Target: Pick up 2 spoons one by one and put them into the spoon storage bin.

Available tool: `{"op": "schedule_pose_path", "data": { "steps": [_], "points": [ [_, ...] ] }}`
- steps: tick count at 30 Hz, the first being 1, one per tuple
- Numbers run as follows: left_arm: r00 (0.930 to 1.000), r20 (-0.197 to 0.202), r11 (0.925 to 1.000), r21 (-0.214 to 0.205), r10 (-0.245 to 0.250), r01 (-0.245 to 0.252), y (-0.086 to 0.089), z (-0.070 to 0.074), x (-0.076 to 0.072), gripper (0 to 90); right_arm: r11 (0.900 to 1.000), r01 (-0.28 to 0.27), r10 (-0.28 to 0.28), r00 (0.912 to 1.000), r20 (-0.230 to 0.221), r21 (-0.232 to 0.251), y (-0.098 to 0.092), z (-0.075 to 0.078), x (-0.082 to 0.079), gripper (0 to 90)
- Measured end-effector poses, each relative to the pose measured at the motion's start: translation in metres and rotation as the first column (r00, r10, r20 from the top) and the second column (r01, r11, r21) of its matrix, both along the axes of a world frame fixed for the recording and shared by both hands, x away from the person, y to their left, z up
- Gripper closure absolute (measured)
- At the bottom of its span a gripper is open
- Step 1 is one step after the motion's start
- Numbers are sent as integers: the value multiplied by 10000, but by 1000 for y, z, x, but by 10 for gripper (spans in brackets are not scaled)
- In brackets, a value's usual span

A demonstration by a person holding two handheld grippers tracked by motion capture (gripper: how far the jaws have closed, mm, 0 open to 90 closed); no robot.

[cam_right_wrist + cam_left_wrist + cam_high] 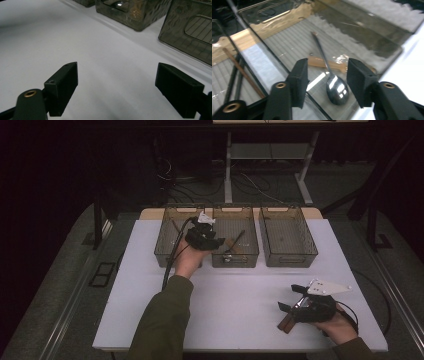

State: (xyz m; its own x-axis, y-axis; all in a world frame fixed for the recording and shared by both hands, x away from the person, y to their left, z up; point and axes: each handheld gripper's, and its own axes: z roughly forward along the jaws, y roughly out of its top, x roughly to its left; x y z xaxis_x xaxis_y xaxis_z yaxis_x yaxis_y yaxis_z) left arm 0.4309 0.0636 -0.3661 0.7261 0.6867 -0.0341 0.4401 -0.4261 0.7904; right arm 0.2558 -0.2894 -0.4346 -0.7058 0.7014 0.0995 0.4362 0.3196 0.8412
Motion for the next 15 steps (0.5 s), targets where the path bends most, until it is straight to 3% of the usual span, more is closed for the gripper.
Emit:
{"op": "schedule_pose_path", "data": {
  "steps": [6,9,11,15],
  "points": [
    [9975,314,9979,-119,-636,640,9,3,-22,434,9998,-213,211,9992,-349,-54,-4,3,1,216],
    [9959,233,9949,-476,-874,884,15,2,-35,400,9990,-419,407,9967,-706,-152,-5,4,1,216],
    [9934,220,9923,-501,-1123,1133,20,0,-44,374,9987,-488,472,9949,-895,-163,-6,5,1,217],
    [9888,259,9870,-612,-1472,1485,27,-6,-63,336,9976,-634,607,9945,-857,-287,-8,10,-1,323]
  ]
}}
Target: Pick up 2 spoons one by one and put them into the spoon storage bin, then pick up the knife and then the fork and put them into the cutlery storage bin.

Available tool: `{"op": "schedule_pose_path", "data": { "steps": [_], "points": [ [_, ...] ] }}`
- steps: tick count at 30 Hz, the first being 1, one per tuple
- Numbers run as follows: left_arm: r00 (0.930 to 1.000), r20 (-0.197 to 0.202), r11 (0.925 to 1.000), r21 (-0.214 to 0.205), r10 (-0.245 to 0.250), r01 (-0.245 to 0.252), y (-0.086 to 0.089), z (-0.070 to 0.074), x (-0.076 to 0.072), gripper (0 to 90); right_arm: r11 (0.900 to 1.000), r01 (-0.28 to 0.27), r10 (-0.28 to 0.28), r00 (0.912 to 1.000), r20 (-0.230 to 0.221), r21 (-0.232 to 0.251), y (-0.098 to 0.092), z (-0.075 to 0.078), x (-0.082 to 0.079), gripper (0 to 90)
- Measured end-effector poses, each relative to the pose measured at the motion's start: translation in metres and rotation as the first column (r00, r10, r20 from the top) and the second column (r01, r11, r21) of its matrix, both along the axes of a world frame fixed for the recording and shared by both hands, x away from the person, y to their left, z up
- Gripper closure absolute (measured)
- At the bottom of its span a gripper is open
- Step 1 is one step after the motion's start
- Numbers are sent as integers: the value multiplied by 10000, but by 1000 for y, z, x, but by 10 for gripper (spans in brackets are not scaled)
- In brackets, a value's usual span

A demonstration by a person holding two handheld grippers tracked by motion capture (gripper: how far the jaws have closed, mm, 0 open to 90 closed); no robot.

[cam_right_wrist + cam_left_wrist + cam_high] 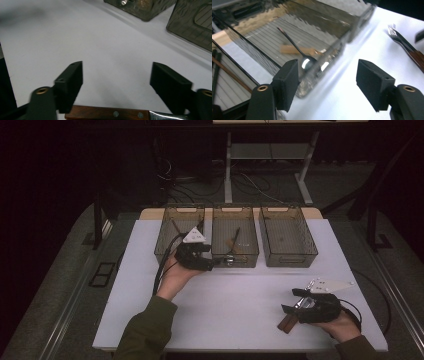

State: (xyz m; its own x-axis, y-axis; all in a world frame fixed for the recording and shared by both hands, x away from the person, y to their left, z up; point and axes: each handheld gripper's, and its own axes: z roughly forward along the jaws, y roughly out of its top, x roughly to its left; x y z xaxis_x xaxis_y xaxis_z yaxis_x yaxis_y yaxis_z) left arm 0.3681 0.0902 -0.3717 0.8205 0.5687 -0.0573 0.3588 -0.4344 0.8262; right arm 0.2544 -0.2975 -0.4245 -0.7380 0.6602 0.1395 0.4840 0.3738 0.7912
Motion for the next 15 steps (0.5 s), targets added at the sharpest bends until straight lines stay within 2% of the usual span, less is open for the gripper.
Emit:
{"op": "schedule_pose_path", "data": {
  "steps": [3,6,9,15],
  "points": [
    [9998,-42,9998,-80,-183,183,6,-6,-12,318,10000,-92,92,10000,-35,-14,-3,1,-1,480],
    [9995,-161,9992,-293,-268,263,12,-12,-22,300,9997,-239,238,9993,-273,-28,-6,-1,-2,616],
    [9990,-151,9982,-437,-424,417,19,-15,-32,275,9986,-494,489,9984,-285,-170,-8,-1,-4,716],
    [9994,-20,9990,-283,-342,341,35,-24,-49,200,9954,-833,822,9964,-228,-483,-14,-3,-7,864]
  ]
}}
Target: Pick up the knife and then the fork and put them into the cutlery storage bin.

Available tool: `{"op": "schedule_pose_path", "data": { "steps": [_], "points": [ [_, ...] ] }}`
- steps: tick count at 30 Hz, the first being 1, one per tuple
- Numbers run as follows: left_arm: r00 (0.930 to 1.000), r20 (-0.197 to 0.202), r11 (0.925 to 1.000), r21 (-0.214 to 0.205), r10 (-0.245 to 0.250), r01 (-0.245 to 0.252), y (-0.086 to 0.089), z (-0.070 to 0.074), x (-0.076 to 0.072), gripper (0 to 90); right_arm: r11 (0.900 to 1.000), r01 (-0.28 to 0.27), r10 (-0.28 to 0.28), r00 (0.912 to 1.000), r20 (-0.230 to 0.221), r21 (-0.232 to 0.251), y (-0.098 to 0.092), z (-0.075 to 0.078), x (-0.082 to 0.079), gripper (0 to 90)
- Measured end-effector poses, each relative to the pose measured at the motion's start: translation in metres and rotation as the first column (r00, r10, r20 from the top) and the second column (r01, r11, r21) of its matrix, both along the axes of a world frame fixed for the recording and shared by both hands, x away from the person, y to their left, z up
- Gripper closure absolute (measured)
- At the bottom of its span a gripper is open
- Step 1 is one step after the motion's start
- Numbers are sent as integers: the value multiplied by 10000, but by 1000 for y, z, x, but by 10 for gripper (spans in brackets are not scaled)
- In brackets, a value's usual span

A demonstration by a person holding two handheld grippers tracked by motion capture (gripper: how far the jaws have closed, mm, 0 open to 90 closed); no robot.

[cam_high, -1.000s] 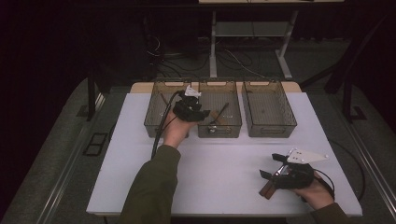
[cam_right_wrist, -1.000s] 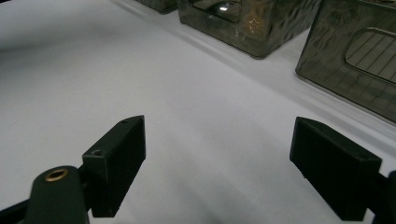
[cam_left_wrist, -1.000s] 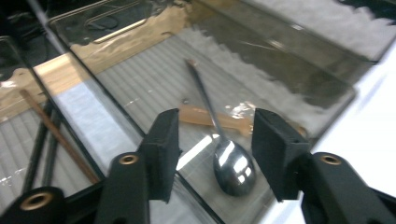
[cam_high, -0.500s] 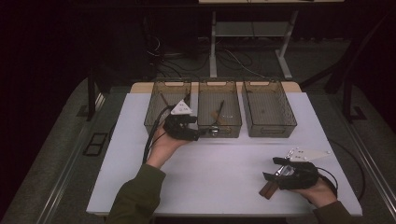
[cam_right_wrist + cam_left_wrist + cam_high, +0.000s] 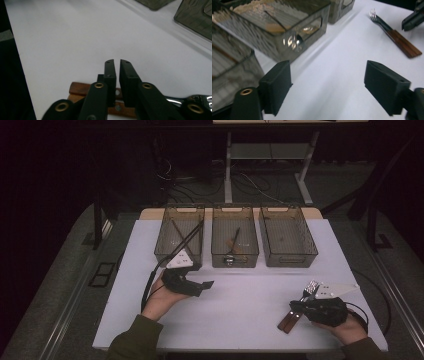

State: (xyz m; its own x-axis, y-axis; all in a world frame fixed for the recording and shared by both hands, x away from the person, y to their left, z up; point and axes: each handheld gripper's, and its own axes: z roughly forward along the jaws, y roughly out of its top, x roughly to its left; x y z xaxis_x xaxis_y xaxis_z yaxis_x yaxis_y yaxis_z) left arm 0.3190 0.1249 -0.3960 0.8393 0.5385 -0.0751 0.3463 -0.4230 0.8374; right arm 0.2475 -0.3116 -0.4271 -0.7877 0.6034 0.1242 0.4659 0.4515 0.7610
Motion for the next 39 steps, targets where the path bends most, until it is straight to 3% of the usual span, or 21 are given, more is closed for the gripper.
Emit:
{"op": "schedule_pose_path", "data": {
  "steps": [9,18,27,39],
  "points": [
    [9998,166,9997,238,57,-61,22,-18,-27,119,9985,-440,430,9986,-314,-312,-2,-5,-7,893],
    [9998,144,9998,126,-168,167,36,-32,-46,29,9938,-907,861,9937,-713,-639,4,-9,-9,893],
    [9995,-293,9998,209,-68,74,40,-41,-50,0,9909,-1132,1069,9907,-842,-728,4,-7,-13,893],
    [9993,-314,9996,148,-215,220,39,-42,-50,0,9828,-1488,1362,9840,-1148,-1092,8,-11,-17,893]
  ]
}}
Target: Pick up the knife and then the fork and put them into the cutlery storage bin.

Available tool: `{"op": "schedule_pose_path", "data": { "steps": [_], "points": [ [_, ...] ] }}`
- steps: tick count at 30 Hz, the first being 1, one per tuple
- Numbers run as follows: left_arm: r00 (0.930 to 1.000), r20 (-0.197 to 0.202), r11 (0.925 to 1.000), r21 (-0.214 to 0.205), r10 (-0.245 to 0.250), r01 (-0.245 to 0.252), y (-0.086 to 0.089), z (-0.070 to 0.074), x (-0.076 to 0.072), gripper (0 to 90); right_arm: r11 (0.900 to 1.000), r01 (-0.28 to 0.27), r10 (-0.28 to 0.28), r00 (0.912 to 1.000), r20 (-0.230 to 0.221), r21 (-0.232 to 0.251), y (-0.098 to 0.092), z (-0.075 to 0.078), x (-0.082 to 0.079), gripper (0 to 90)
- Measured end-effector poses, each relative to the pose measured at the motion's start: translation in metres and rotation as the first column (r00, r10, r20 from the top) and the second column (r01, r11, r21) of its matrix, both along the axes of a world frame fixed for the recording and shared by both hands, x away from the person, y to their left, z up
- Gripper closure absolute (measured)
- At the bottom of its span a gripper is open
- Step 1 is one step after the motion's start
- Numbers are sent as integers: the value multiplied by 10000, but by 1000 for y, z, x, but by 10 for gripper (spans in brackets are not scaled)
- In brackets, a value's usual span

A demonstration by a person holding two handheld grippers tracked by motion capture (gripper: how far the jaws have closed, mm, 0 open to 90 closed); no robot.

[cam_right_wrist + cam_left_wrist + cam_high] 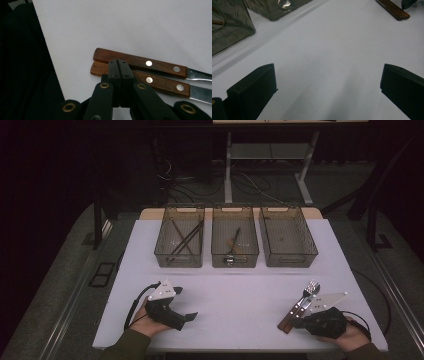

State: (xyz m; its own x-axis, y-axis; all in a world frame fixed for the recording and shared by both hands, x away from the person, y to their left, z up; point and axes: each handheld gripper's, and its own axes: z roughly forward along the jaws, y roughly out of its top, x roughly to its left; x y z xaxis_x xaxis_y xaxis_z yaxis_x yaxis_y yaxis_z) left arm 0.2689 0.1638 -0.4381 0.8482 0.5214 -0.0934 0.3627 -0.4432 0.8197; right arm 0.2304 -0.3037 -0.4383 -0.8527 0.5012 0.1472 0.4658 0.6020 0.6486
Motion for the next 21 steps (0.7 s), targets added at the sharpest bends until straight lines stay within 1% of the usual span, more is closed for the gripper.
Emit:
{"op": "schedule_pose_path", "data": {
  "steps": [5,10,12,15,17,21],
  "points": [
    [10000,26,10000,-34,-16,17,0,0,0,0,10000,16,-16,10000,60,-9,2,-1,0,894],
    [10000,-37,10000,-95,25,-25,-1,0,0,0,10000,80,-80,9999,91,47,4,-1,2,893],
    [10000,-56,10000,-75,-19,19,-1,0,0,0,10000,68,-69,9999,114,59,5,-1,4,893],
    [9999,16,9999,-32,-106,106,-1,0,1,0,10000,66,-67,9999,144,54,7,-2,6,893],
    [10000,-6,9999,-133,-53,53,-1,0,0,0,10000,74,-75,9998,183,63,9,-2,8,893],
    [10000,-44,9999,-149,-32,31,-1,0,0,0,9999,91,-92,9997,214,46,12,-2,11,893]
  ]
}}
